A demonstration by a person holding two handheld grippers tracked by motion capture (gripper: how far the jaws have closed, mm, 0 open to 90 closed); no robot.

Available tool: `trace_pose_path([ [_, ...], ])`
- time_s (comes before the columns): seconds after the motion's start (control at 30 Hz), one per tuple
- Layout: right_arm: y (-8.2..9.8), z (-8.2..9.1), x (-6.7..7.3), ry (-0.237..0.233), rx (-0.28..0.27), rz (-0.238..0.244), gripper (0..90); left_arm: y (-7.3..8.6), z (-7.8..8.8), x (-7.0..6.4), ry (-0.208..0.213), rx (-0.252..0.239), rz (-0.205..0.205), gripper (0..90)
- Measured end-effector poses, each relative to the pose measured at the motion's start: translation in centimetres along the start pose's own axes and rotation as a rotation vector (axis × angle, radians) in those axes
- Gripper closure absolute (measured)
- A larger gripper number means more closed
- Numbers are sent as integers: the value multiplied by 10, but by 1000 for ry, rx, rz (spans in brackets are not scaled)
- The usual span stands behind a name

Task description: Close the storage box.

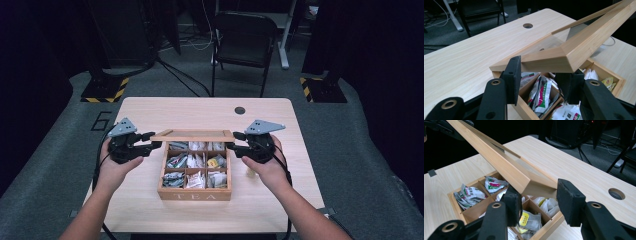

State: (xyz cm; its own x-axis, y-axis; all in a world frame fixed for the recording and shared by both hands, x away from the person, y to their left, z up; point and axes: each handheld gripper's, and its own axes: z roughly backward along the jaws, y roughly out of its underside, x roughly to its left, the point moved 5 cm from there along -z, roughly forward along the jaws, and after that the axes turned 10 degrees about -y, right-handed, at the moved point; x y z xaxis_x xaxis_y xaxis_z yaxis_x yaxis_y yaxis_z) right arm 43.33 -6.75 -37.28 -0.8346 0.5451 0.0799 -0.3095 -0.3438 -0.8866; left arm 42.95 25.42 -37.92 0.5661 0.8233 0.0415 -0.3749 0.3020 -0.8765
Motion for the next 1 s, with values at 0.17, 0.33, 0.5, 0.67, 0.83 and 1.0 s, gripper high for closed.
trace_pose_path([
  [0.17, 8, 0, 4, -2, -1, 0, 543, 7, 2, -4, -5, 6, -10, 563],
  [0.33, 16, 0, 7, -10, -5, -21, 532, 15, 4, -7, -9, 7, -10, 562],
  [0.5, 25, -1, 12, -2, -4, -8, 527, 25, 5, -11, -9, 7, -5, 559],
  [0.67, 36, -2, 17, -3, -14, -27, 515, 35, 7, -16, 0, 12, 7, 554],
  [0.83, 44, -3, 20, 7, -6, -18, 513, 40, 11, -22, -15, 16, -10, 541],
  [1.0, 49, -4, 23, 11, 7, -11, 513, 45, 15, -27, -5, 12, -7, 517],
])
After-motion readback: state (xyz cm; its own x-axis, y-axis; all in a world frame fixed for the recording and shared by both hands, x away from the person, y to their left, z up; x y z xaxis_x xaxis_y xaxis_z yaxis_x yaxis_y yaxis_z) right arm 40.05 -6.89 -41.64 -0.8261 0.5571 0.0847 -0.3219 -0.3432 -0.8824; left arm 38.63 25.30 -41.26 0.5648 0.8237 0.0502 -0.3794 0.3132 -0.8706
